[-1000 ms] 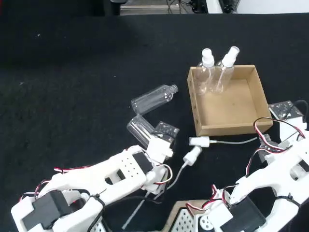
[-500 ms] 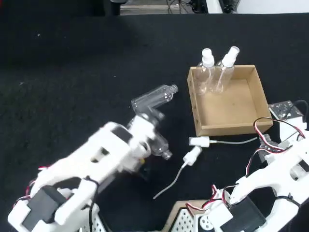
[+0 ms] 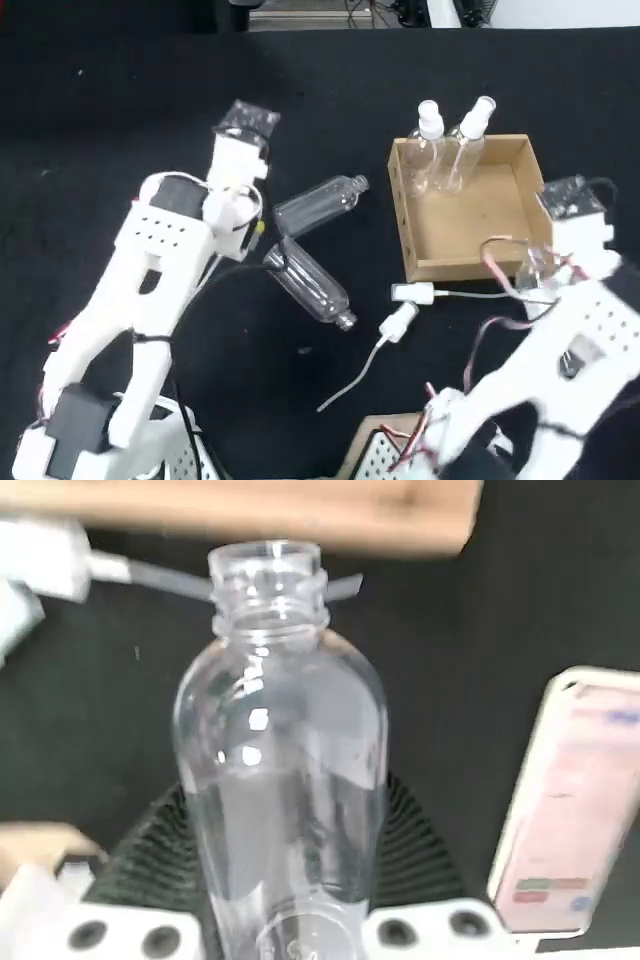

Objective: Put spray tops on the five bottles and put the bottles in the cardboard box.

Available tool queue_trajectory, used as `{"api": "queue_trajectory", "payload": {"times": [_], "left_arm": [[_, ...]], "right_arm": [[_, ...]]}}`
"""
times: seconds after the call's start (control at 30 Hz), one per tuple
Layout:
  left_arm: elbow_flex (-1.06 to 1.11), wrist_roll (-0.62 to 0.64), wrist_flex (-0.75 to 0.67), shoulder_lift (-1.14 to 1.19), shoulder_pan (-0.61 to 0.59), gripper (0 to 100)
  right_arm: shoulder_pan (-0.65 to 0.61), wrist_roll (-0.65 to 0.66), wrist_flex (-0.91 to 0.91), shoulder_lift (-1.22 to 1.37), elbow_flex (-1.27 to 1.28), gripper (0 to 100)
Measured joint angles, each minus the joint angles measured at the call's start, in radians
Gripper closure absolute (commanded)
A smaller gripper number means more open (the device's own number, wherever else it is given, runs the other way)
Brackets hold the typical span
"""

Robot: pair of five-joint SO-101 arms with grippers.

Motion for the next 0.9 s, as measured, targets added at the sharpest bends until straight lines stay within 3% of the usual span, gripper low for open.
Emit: {"api": "queue_trajectory", "payload": {"times": [0.3,0.5,0.67,0.9], "left_arm": [[-0.138,0.005,-0.141,-0.244,0.000,97],[-0.176,0.003,-0.321,-0.348,0.000,97],[-0.178,0.078,-0.493,-0.382,0.000,97],[-0.184,0.233,-0.497,-0.388,0.000,97]], "right_arm": [[-0.525,-0.493,-0.012,-0.301,0.000,98.7],[-0.839,-0.735,-0.219,-0.381,0.110,98.7],[-0.967,-0.833,-0.506,-0.440,0.308,98.7],[-1.059,-0.919,-0.864,-0.600,0.617,98.8]]}}
